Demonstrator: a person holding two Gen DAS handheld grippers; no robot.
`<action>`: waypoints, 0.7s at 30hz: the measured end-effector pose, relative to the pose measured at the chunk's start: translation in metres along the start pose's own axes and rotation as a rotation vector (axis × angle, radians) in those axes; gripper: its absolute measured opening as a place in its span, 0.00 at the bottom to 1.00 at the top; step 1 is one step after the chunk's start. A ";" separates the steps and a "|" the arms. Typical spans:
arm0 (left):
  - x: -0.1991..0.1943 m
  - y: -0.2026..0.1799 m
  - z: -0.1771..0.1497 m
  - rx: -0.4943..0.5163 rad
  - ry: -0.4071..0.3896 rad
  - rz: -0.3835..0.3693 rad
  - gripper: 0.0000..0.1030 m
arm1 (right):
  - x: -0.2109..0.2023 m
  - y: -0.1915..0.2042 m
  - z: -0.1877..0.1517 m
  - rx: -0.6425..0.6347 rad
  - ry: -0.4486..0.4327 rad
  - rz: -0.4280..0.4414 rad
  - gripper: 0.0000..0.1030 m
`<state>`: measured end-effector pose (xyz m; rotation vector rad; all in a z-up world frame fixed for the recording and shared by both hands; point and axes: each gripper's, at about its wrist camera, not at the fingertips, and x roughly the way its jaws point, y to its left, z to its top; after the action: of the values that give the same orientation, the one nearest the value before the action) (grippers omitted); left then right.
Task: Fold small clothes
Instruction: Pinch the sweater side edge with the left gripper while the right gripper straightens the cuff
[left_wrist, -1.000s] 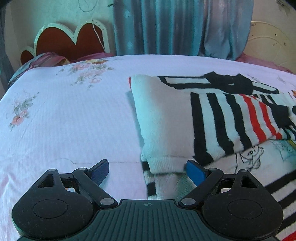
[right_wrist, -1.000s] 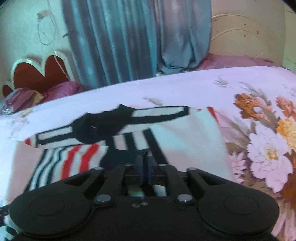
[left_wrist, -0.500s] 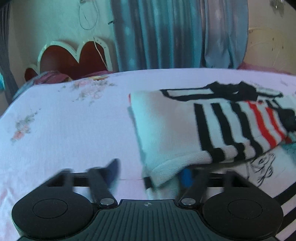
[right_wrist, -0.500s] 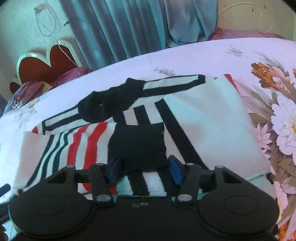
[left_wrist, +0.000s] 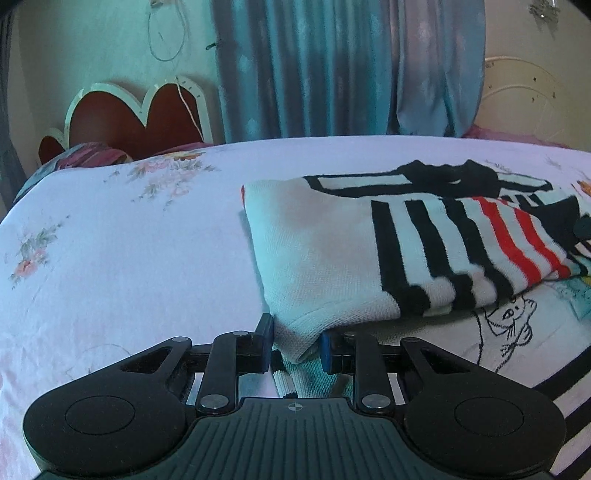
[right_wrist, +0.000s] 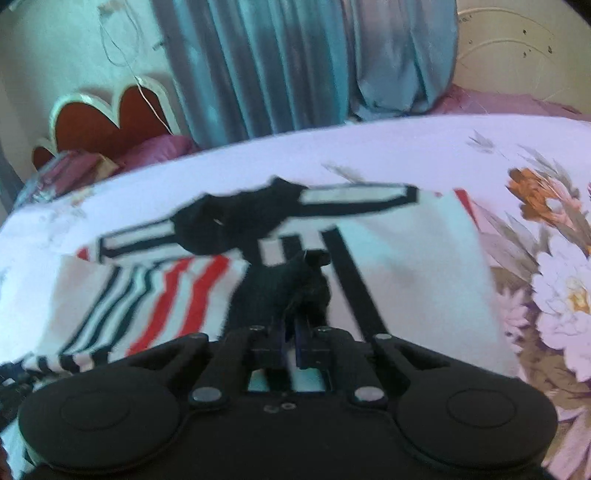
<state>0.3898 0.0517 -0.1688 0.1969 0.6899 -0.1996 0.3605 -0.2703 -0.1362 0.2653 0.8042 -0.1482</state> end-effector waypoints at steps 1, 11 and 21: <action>0.000 0.000 0.000 -0.001 0.002 -0.001 0.24 | 0.002 -0.003 0.000 0.008 0.018 0.007 0.17; 0.000 -0.005 0.003 0.014 0.014 0.019 0.24 | 0.032 -0.019 0.016 0.137 0.013 0.056 0.30; 0.003 -0.010 0.000 0.029 0.021 0.040 0.24 | 0.024 -0.026 0.003 0.016 -0.009 -0.040 0.07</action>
<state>0.3892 0.0423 -0.1720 0.2410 0.7036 -0.1692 0.3731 -0.2966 -0.1565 0.2635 0.7995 -0.1931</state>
